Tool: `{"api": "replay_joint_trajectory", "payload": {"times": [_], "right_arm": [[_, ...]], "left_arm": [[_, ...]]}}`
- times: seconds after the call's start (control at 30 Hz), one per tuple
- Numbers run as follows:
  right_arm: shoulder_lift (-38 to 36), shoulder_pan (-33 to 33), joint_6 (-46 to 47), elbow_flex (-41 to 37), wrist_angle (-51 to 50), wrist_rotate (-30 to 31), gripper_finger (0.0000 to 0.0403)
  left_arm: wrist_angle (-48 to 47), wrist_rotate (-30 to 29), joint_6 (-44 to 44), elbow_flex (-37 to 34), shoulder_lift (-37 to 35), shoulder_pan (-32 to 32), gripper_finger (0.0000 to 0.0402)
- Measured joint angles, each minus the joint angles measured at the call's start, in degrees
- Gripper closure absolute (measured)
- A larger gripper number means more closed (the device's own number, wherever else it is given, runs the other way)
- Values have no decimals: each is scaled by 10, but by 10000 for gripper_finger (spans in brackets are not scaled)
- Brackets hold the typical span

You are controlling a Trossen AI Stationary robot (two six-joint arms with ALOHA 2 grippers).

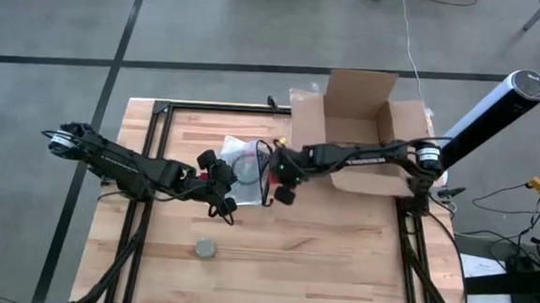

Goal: Unpack boxes

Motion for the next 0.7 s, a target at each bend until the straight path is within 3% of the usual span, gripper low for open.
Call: {"api": "replay_joint_trajectory", "payload": {"times": [0.37, 0.7], "right_arm": [[12, -39, -37, 0, 59, -3, 403], [37, -35, -36, 4, 95, -60, 403]], "left_arm": [[0, 0, -10, 0, 0, 0, 402], [-2, 1, -21, 0, -2, 0, 402]]}}
